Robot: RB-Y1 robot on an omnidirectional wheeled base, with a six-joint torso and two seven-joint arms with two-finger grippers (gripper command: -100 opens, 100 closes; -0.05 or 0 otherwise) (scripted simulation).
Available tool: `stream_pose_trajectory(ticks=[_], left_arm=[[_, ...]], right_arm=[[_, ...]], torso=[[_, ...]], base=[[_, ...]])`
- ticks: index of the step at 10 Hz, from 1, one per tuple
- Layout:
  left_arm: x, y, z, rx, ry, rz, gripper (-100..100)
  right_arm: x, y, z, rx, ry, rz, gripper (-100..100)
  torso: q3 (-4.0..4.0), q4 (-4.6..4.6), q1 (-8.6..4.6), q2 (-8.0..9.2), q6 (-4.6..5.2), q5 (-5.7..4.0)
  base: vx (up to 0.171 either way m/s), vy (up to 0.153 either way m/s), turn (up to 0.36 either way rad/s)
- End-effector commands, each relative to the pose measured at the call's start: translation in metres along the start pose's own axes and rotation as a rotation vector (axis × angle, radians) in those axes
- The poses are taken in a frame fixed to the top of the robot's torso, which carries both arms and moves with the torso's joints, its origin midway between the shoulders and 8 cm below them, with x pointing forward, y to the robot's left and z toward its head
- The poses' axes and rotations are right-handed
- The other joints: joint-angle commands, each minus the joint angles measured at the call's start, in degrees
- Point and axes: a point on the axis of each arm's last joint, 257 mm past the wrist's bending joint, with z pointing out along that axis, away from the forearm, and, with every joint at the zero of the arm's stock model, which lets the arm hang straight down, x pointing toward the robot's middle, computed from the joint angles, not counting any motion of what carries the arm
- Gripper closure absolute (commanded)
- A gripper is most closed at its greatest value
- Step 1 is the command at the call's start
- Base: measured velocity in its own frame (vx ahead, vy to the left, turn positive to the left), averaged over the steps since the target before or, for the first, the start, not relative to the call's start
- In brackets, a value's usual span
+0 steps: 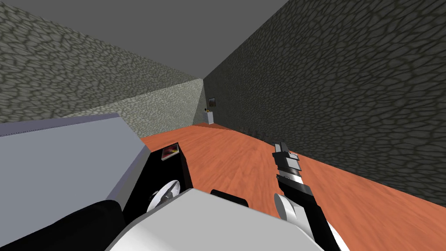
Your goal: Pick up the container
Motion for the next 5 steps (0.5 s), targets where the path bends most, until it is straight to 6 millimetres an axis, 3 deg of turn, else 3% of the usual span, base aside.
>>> stream_pose_trajectory(ticks=[1, 3, 4, 5], left_arm=[[-0.01, 0.012, -0.01, -0.037, -0.015, -0.024, -100], [-0.033, 0.049, -0.039, -0.147, -0.061, -0.061, -100], [-0.033, 0.049, -0.039, -0.147, -0.062, -0.067, -100], [-0.043, 0.066, -0.055, -0.2, -0.086, -0.087, -100]], right_arm=[[0.0, 0.0, 0.0, 0.0, 0.0, 0.0, 0], [0.0, 0.0, 0.0, 0.0, 0.0, 0.0, 0], [0.0, 0.0, 0.0, 0.0, 0.0, 0.0, 0], [0.0, 0.0, 0.0, 0.0, 0.0, 0.0, 0]], torso=[[0.0, 0.0, 0.0, 0.0, 0.0, 0.0], [0.04, 0.01, 0.01, 0.09, 0.0, -0.01], [0.02, 0.0, 0.0, 0.05, -0.02, 0.0], [0.07, 0.02, 0.03, 0.14, 0.0, 0.01]], base=[[0.113, 0.002, -0.02], [0.109, 0.002, -0.044], [0.083, 0.012, -0.029], [0.081, 0.007, -0.055]])
